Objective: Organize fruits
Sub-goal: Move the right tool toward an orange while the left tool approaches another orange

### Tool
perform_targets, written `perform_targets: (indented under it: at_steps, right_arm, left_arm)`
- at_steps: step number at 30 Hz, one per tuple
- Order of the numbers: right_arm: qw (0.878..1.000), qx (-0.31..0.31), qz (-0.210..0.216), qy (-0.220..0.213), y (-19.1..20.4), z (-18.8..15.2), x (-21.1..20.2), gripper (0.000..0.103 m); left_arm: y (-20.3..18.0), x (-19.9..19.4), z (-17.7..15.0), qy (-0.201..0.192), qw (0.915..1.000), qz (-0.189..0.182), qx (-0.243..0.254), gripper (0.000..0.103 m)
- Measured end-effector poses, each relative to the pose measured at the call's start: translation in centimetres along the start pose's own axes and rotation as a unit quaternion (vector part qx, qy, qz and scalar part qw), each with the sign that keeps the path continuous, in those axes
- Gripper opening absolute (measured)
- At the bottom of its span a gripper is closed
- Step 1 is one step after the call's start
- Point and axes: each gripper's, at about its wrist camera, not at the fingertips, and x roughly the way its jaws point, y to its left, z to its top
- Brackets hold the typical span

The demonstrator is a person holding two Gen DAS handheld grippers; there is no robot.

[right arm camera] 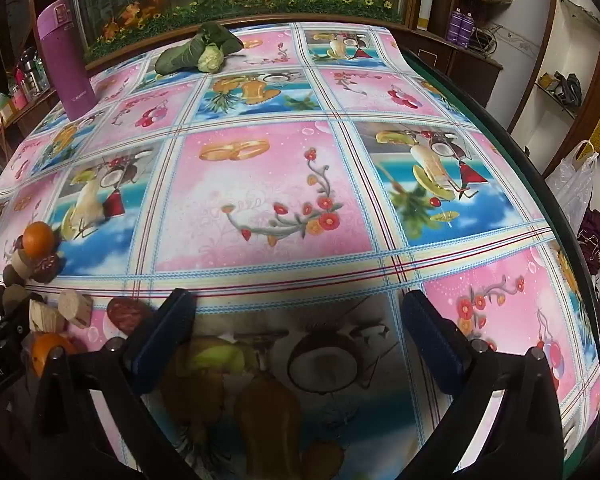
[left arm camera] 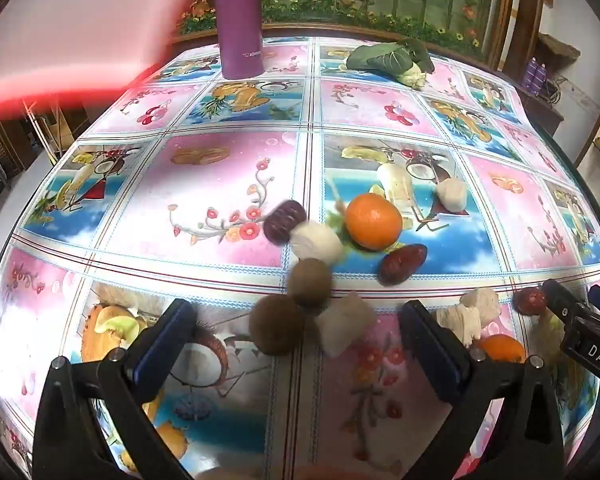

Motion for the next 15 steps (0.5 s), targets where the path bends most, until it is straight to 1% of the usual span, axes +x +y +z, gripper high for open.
perform_targets:
  at_steps: [15]
  right_arm:
    - [1.0,-0.002,-0.003,0.002,0.02,0.0,0.02,0.103]
  left_arm:
    - [-0.22,0.24,0.0,0.0,1.0,-0.002,-0.001,0.102]
